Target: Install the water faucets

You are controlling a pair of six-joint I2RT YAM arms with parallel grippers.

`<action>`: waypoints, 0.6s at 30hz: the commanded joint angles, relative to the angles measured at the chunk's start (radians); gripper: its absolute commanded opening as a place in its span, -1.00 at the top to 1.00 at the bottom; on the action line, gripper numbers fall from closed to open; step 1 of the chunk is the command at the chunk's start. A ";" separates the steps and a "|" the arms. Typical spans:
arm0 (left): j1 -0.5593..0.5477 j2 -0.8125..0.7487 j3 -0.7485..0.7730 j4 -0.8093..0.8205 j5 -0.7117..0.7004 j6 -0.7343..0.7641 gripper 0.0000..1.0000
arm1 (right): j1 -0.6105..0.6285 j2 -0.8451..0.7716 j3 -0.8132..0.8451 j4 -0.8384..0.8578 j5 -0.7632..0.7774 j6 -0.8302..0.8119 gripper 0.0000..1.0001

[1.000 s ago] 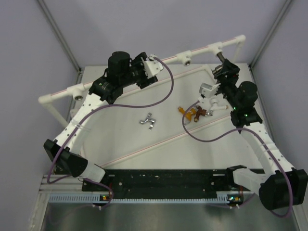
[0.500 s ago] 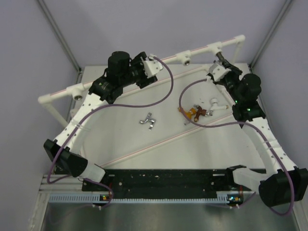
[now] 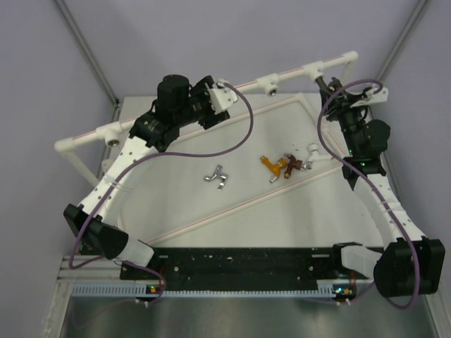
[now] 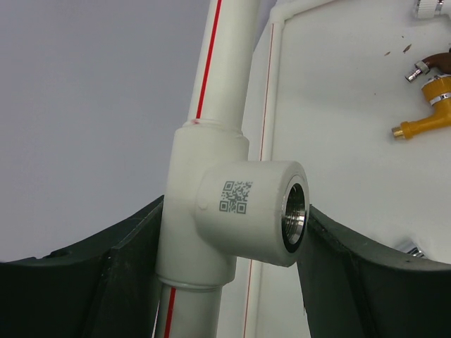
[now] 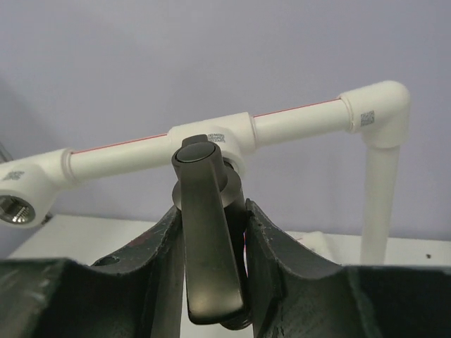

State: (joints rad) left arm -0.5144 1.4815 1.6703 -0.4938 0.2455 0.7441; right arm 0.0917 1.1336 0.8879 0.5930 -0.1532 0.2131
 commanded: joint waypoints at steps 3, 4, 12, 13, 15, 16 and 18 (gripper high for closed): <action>-0.018 0.006 0.009 0.046 0.044 -0.018 -0.40 | -0.087 0.003 -0.055 0.091 -0.059 0.582 1.00; -0.018 0.007 0.011 0.044 0.044 -0.018 -0.40 | -0.087 0.006 -0.059 0.085 -0.054 0.632 1.00; -0.018 0.014 0.019 0.043 0.038 -0.012 -0.40 | -0.133 -0.029 -0.072 0.002 -0.003 0.905 0.23; -0.018 0.016 0.020 0.040 0.038 -0.012 -0.40 | -0.133 -0.046 -0.067 -0.007 -0.005 0.872 0.06; -0.016 0.017 0.022 0.041 0.038 -0.012 -0.40 | -0.133 -0.087 -0.055 -0.065 0.013 0.742 -0.28; -0.016 0.019 0.022 0.040 0.038 -0.012 -0.40 | -0.133 -0.106 -0.049 -0.108 0.029 0.673 -0.43; -0.016 0.020 0.022 0.043 0.040 -0.012 -0.40 | -0.133 -0.158 -0.052 -0.183 0.069 0.533 -0.97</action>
State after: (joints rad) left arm -0.5243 1.4837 1.6703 -0.4904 0.2611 0.7433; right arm -0.0345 1.0855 0.8242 0.5316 -0.1535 0.9398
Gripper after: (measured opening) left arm 0.707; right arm 0.788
